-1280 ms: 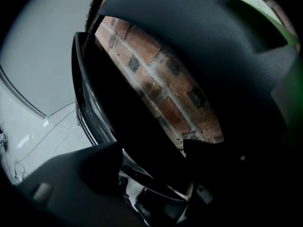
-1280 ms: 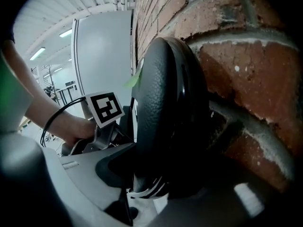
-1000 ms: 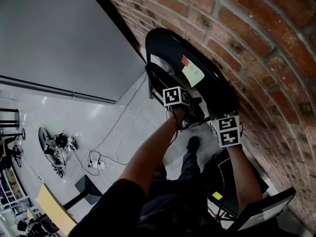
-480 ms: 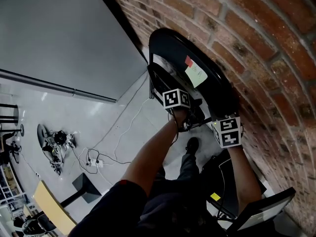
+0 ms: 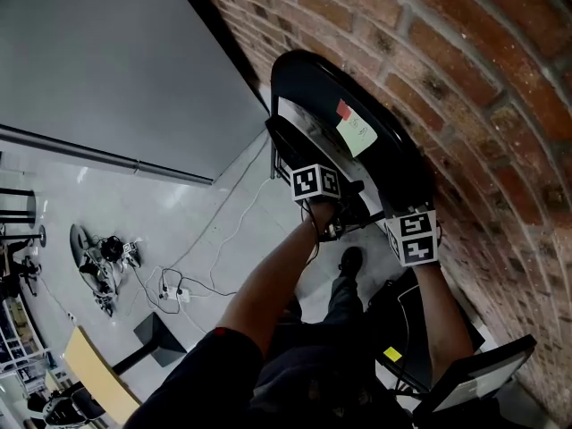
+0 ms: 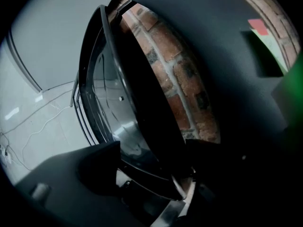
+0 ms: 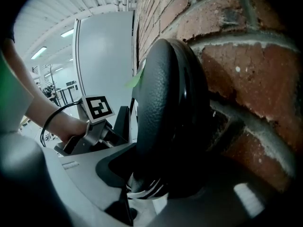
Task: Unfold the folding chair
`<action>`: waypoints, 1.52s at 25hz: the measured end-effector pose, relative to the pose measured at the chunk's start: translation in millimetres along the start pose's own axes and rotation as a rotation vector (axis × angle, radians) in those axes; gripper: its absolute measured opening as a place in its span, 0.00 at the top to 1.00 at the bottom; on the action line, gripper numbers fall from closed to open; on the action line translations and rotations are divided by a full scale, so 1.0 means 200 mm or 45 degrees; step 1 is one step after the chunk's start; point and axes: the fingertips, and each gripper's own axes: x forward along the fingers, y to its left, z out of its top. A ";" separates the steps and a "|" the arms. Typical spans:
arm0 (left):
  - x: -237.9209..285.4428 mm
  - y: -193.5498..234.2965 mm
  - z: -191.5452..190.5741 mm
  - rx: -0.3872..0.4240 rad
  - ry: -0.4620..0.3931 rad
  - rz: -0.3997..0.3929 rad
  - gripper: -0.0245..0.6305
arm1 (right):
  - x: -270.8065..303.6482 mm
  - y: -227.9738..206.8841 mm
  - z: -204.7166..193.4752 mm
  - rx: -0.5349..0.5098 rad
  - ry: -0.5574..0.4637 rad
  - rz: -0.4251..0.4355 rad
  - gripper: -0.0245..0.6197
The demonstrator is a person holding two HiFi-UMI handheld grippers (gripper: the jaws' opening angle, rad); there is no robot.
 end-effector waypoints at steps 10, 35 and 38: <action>-0.06 0.04 -0.03 0.024 -0.008 0.010 0.27 | 0.00 0.01 0.00 -0.004 -0.016 -0.001 0.67; -0.14 0.13 -0.09 -0.023 0.010 -0.010 0.19 | 0.00 0.03 0.01 -0.016 -0.069 0.021 0.67; -0.16 0.15 -0.11 -0.026 0.015 -0.013 0.19 | 0.00 0.04 0.01 -0.014 -0.068 0.024 0.67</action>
